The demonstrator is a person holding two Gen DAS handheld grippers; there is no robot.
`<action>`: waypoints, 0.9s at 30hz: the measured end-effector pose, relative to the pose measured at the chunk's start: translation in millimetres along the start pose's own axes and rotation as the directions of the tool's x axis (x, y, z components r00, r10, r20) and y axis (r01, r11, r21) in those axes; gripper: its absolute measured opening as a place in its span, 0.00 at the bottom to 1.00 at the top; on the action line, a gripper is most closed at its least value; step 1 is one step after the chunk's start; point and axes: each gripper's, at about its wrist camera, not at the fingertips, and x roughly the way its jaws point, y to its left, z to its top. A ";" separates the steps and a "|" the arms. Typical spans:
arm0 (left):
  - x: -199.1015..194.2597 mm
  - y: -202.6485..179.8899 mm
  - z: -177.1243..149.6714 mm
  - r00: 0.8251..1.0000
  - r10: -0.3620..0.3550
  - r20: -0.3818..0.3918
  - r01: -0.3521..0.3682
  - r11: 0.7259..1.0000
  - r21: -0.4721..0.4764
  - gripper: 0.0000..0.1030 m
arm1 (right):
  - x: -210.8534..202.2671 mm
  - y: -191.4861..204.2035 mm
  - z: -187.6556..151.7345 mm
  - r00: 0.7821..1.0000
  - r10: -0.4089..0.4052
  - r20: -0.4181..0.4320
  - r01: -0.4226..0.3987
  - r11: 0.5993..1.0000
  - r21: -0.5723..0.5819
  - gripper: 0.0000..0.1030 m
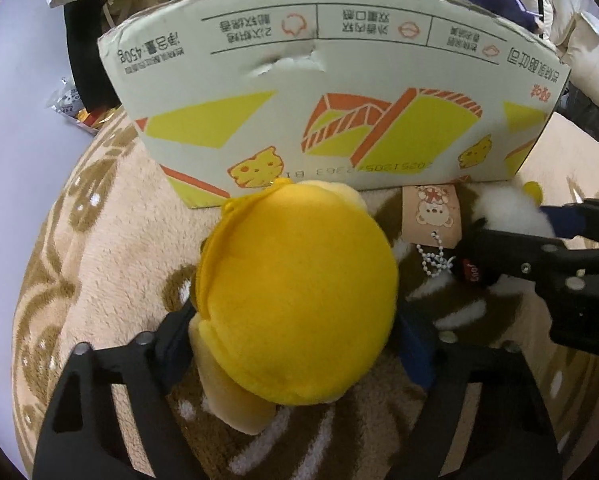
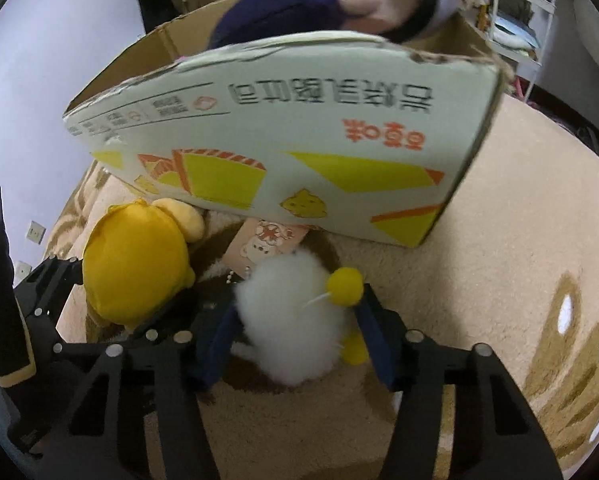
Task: Organize soft objects
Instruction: 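Close the left tool on the yellow plush while the right tool grips the white fluffy plush, then lift both held plushes over the box and open both tools to release them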
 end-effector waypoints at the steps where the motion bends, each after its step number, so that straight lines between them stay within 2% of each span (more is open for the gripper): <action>1: -0.7 -0.7 -0.6 1.000 0.000 0.004 0.000 1.000 0.003 0.75 | 1.4 0.8 -0.5 0.999 0.031 -0.007 -0.031 1.000 0.003 0.42; 2: -1.2 -1.0 -1.2 1.000 -0.004 0.009 0.004 1.000 0.006 0.72 | 3.2 2.4 -0.4 0.998 0.059 -0.017 -0.059 0.998 0.009 0.37; 6: -7.5 3.9 -5.6 0.999 -0.035 0.009 0.035 0.999 -0.026 0.63 | 3.6 11.9 -2.3 0.999 0.048 -0.011 -0.048 0.999 -0.021 0.35; 10: -12.2 13.9 -6.2 0.998 -0.063 0.004 0.063 0.996 -0.065 0.60 | -4.0 16.7 -4.0 1.000 -0.013 0.022 0.013 1.000 -0.028 0.35; 15: -18.6 25.2 -9.4 0.996 -0.093 0.005 0.093 0.989 -0.118 0.56 | -19.1 8.1 -5.1 0.998 -0.007 0.063 0.006 1.000 0.017 0.35; 19: -34.2 25.5 -12.9 0.996 -0.085 0.032 0.088 0.988 -0.124 0.56 | -37.3 3.7 -5.3 0.994 0.011 0.112 -0.016 0.999 0.037 0.35; 27: -79.5 22.3 -19.0 0.992 -0.031 0.120 0.048 0.989 -0.139 0.56 | -81.7 -0.4 -8.5 0.974 0.002 0.226 -0.009 1.000 0.029 0.35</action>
